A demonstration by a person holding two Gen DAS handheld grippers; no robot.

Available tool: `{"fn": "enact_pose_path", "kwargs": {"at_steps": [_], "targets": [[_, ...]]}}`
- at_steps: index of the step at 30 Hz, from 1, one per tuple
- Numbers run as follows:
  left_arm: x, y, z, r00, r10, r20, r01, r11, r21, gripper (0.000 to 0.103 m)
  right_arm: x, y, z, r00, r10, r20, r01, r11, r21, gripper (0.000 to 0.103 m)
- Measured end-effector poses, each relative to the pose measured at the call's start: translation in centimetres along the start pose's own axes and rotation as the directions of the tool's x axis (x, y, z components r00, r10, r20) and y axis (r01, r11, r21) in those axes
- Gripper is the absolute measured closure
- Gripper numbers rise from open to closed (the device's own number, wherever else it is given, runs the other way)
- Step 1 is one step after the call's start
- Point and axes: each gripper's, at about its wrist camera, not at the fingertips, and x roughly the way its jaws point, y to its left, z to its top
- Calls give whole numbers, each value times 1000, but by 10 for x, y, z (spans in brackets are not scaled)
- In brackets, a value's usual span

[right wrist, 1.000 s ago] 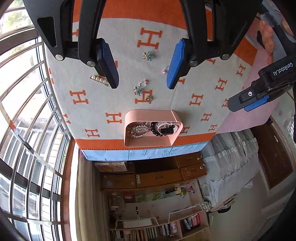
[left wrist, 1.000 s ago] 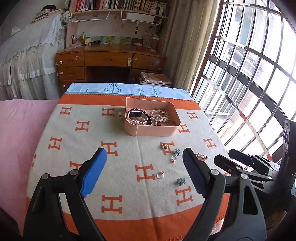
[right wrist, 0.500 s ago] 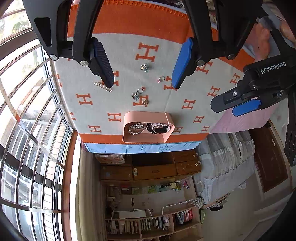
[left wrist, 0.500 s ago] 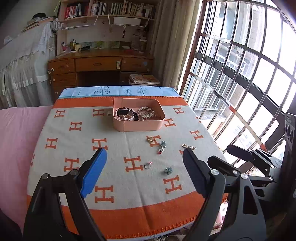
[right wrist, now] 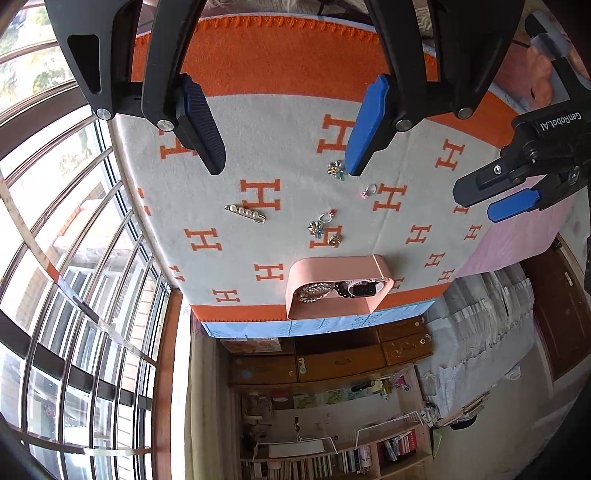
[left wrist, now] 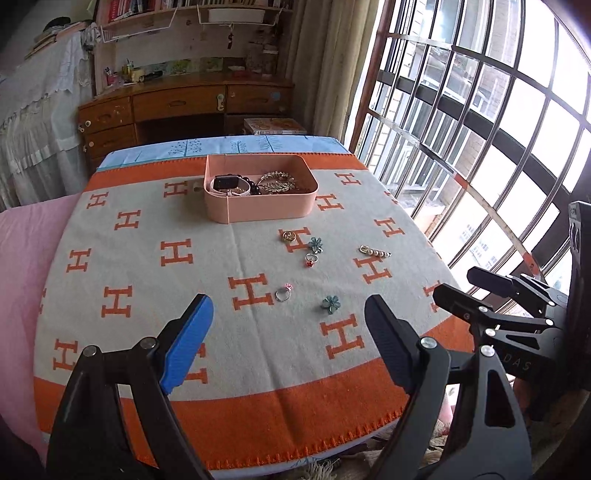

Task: Organize jewelry
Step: 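Open both tools and withdraw them from the pink box, then grasp the blue flower earring with the left tool while the right tool grasps another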

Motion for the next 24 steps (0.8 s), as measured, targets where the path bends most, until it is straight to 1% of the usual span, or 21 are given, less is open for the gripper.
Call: {"fn": "enact_pose_path", "kwargs": {"at_steps": [3, 6, 10, 14, 20, 21, 23, 24], "targets": [[16, 3, -10, 999, 1, -40, -1, 1000, 1, 20, 13, -18, -3, 1000, 3, -28, -1, 999, 39, 34], [33, 8, -17, 996, -7, -90, 5, 1000, -20, 20, 28, -33, -5, 998, 7, -61, -2, 997, 76, 34], [53, 10, -21, 990, -33, -134, 28, 999, -38, 21, 46, -48, -9, 995, 26, -94, -17, 994, 105, 34], [68, 5, -20, 990, -30, -139, 28, 999, -16, 20, 62, -47, -11, 992, 50, -117, -41, 996, 77, 34], [91, -3, -16, 988, -21, -154, 24, 1000, 14, 21, 80, -30, -10, 990, 61, -130, -61, 998, 1, 34], [95, -5, -16, 987, -24, -159, 27, 999, 21, 22, 82, -30, -9, 990, 60, -130, -61, 998, -4, 34], [100, -11, -16, 986, -32, -163, 39, 998, 40, 29, 87, -30, -7, 990, 57, -131, -58, 998, -4, 34], [103, -14, -15, 986, -39, -164, 48, 998, 51, 38, 90, -31, -6, 989, 59, -133, -60, 998, 1, 34]]}}
